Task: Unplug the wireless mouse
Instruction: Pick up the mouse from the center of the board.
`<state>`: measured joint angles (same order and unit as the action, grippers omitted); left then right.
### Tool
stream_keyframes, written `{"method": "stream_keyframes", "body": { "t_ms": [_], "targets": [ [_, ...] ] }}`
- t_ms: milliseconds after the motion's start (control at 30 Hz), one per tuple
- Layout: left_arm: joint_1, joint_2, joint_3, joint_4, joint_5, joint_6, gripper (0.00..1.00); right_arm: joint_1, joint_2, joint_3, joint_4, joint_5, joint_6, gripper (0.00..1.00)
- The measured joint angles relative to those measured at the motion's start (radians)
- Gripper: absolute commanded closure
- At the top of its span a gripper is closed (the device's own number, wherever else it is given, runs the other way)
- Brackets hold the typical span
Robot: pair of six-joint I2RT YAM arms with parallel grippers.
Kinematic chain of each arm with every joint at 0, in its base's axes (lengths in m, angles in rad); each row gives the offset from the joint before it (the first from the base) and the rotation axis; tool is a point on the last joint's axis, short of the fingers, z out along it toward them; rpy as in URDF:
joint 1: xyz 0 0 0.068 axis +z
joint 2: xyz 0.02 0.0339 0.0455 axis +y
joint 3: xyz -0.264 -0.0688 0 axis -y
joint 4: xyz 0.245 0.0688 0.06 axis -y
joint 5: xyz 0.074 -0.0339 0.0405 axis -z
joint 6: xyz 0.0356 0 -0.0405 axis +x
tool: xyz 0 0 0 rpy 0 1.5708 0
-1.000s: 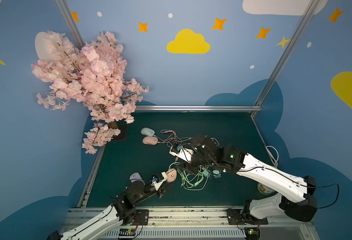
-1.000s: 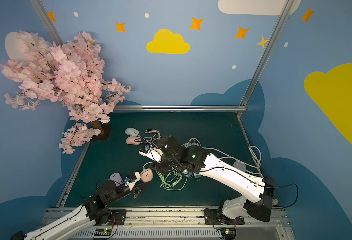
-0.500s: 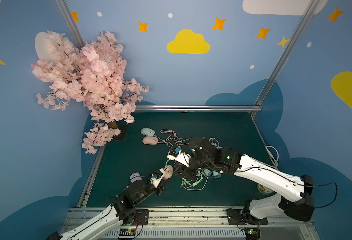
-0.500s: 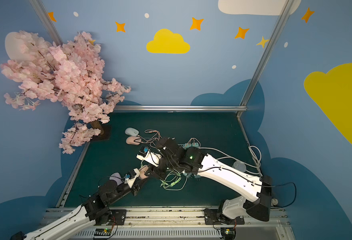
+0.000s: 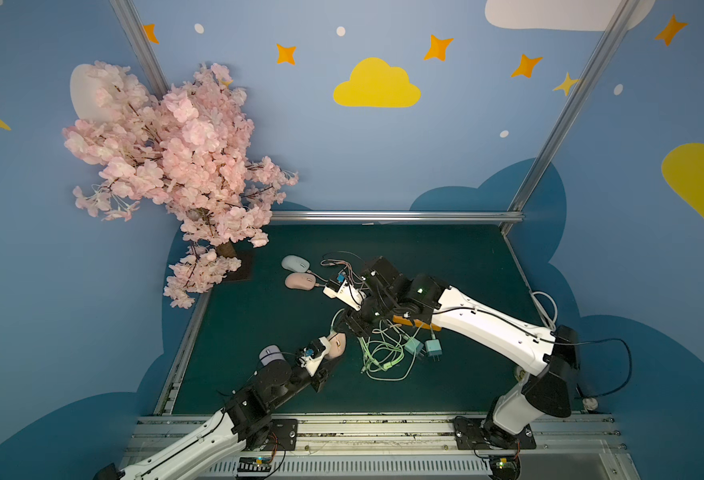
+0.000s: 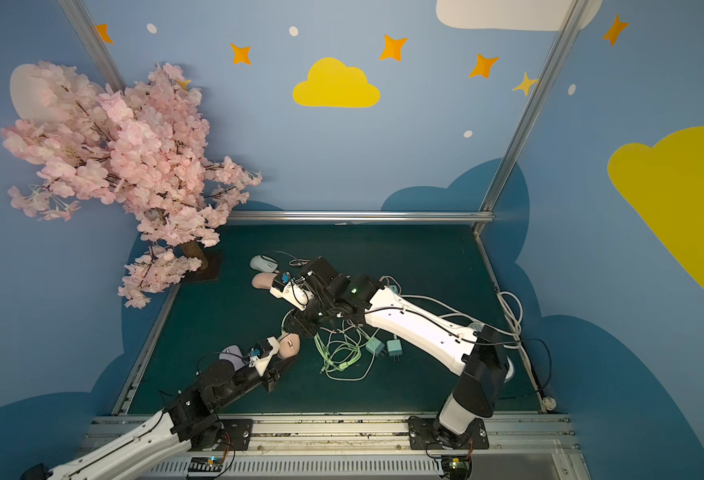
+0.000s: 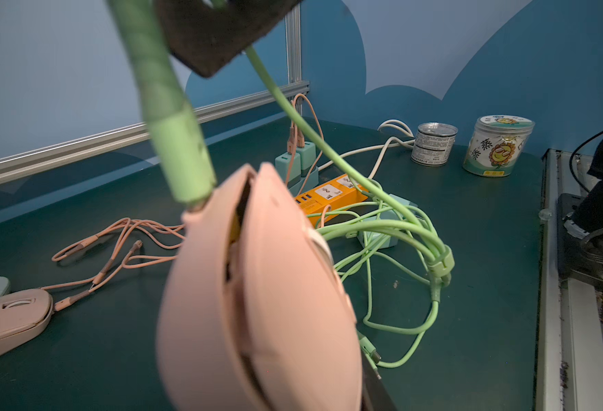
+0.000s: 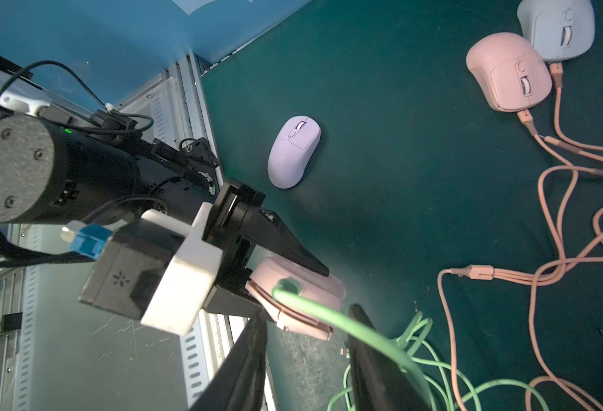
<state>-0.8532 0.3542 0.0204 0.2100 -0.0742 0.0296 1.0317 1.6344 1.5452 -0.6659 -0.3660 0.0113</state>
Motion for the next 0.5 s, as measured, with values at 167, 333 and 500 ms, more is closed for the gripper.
{"method": "stream_keyframes", "body": {
  "t_ms": [167, 333, 500],
  "targets": [
    [0.000, 0.003, 0.000, 0.000, 0.001, 0.000, 0.67, -0.003, 0.005, 0.022, 0.003, -0.037, 0.001, 0.64],
    [0.001, 0.023, 0.000, 0.001, 0.005, 0.000, 0.67, -0.004, 0.007, 0.024, 0.004, -0.074, 0.000, 0.72],
    [0.002, 0.029, 0.000, 0.002, 0.008, 0.000, 0.67, -0.008, 0.022, 0.027, 0.004, -0.091, 0.007, 0.80]
  ]
}}
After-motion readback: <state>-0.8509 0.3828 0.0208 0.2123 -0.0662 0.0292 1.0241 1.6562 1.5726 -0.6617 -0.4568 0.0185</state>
